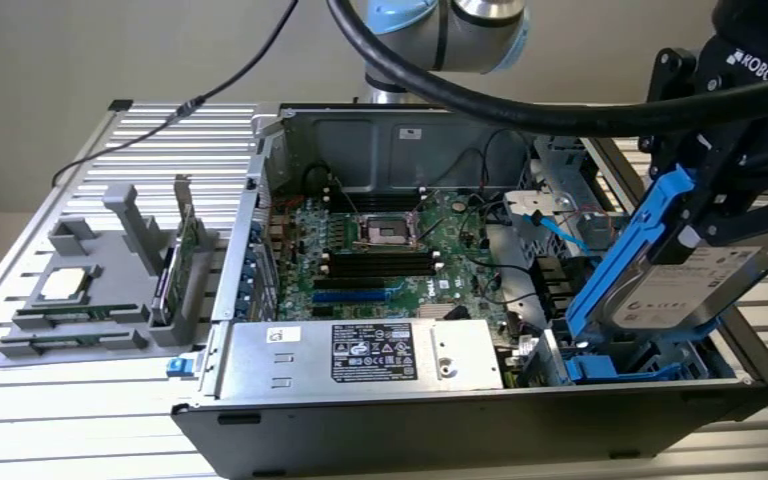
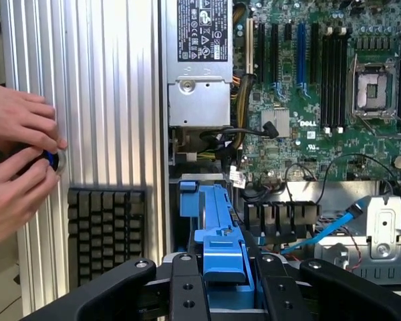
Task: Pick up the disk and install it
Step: 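Pick up the disk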
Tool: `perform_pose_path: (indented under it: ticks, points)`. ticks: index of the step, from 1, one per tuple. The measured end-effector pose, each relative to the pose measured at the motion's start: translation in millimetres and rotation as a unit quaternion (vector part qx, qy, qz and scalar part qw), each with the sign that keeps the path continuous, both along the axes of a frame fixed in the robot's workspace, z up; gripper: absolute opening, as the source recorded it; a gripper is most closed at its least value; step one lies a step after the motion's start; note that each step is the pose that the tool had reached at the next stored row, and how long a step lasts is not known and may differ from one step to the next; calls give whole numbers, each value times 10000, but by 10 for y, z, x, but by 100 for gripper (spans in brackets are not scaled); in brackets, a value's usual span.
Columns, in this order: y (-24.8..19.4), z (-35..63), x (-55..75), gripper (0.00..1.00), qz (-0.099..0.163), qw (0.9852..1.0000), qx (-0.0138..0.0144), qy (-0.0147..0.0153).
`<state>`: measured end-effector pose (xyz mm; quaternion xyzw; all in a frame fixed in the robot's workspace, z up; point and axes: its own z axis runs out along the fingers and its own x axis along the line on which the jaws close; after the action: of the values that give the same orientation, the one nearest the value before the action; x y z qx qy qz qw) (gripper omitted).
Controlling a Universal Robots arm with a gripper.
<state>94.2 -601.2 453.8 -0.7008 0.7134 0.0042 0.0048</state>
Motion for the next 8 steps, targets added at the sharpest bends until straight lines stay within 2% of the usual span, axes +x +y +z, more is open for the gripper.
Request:
perform_pose_path:
  ticks: [5, 8]
  points:
    - [0, -40, 0, 33, 0, 10000, 19, 0]
    - [0, -40, 0, 33, 0, 10000, 20, 0]
